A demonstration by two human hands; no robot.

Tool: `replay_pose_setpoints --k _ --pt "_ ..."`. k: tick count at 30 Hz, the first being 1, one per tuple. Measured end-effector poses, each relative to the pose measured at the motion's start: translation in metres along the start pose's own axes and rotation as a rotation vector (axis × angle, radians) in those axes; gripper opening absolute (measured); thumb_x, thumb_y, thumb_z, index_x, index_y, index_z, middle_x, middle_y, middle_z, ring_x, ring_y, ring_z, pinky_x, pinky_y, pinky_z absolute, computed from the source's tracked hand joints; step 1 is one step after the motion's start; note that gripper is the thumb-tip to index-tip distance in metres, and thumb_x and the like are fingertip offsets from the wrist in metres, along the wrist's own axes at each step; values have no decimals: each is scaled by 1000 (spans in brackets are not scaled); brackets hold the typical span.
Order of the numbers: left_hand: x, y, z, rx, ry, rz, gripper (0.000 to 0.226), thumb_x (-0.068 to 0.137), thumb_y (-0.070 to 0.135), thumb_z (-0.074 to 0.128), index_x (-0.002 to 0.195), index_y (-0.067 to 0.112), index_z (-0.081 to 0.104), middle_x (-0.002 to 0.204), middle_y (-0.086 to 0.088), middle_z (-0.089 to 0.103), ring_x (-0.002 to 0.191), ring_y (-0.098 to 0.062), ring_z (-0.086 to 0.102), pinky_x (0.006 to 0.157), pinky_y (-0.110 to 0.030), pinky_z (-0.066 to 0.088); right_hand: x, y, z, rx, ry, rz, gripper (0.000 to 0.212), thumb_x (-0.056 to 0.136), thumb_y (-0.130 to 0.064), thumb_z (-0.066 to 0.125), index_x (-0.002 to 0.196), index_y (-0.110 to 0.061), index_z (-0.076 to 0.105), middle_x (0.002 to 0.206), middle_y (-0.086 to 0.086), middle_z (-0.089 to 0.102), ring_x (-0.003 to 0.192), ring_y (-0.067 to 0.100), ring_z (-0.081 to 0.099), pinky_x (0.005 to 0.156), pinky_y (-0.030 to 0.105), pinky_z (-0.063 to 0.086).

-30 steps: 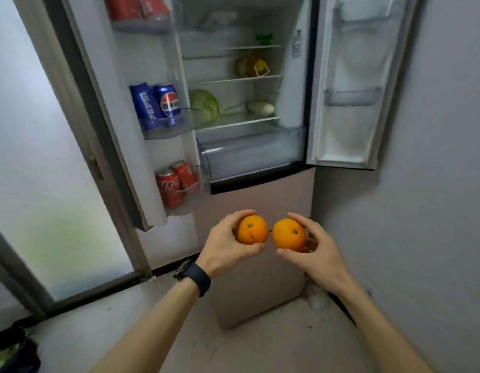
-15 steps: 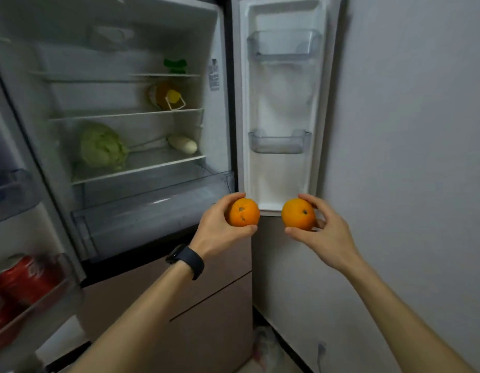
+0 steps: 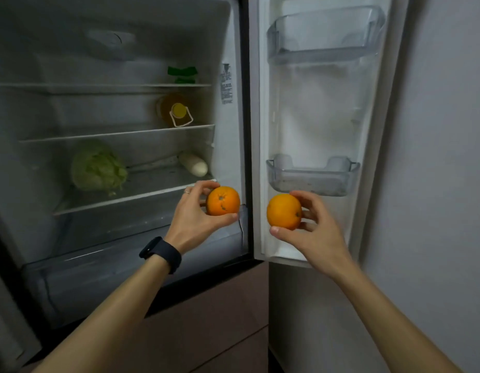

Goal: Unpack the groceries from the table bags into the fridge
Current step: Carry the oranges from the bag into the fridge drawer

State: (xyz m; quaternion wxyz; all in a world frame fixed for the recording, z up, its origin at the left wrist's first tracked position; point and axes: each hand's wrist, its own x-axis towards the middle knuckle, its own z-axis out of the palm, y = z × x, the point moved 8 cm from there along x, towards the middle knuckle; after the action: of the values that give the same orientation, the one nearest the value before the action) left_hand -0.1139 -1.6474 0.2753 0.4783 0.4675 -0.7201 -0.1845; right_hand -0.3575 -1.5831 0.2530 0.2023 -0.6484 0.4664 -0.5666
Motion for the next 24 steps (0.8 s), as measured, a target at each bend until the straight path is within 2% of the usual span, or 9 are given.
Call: replay_pose_setpoints --k 3,6,8,10,12,17,21,24 --pt "31 -18 -8 53 19 -20 68 63 38 92 118 34 53 121 7 50 102 -7 57 73 -14 47 33 13 30 42 -56 -28 72 66 -26 92 119 -45 47 122 -22 53 109 -1 57 76 9 52" --pt "59 -36 -18 153 12 -50 69 63 42 91 121 32 54 122 8 54 104 -10 56 75 -18 44 49 24 47 40 -36 -60 70 65 -32 92 110 -47 41 119 -24 52 105 -7 58 78 7 51" --pt "74 -49 -25 218 13 -60 69 63 43 91 121 31 55 120 10 56 102 -8 57 73 -15 42 52 30 57 13 -50 -128 71 68 -38 89 115 -52 38 124 -25 49 110 -11 55 84 8 50" --pt "86 -65 -28 270 -4 -93 67 63 44 90 119 32 54 118 11 56 102 -9 57 72 -17 42 56 38 72 -72 -124 -184 76 73 -42 86 127 -54 35 131 -23 47 115 -3 54 93 17 50" --pt "98 -84 -28 328 -48 -134 69 63 45 90 120 32 53 119 10 55 103 -12 58 77 -23 45 64 46 90 -123 -188 -191 79 76 -45 83 137 -51 34 135 -22 45 117 2 52 98 27 50" --pt "127 -133 -27 477 -171 -210 74 63 46 90 125 27 54 121 5 60 103 -17 60 87 -35 51 103 55 131 -125 -244 -145 76 79 -47 80 140 -46 36 134 -16 48 114 6 53 98 35 51" --pt "154 -171 -21 661 -331 -237 78 61 59 86 125 28 54 119 5 62 101 -17 61 87 -39 54 143 62 162 -150 -274 -83 74 80 -45 79 139 -45 33 133 -12 48 116 13 55 97 42 52" --pt "172 -194 -12 802 -463 -253 69 65 64 80 118 28 56 107 7 65 93 -15 63 83 -39 56 173 69 186 -214 -360 -16 72 80 -43 79 136 -42 32 125 -10 49 111 15 55 94 40 53"
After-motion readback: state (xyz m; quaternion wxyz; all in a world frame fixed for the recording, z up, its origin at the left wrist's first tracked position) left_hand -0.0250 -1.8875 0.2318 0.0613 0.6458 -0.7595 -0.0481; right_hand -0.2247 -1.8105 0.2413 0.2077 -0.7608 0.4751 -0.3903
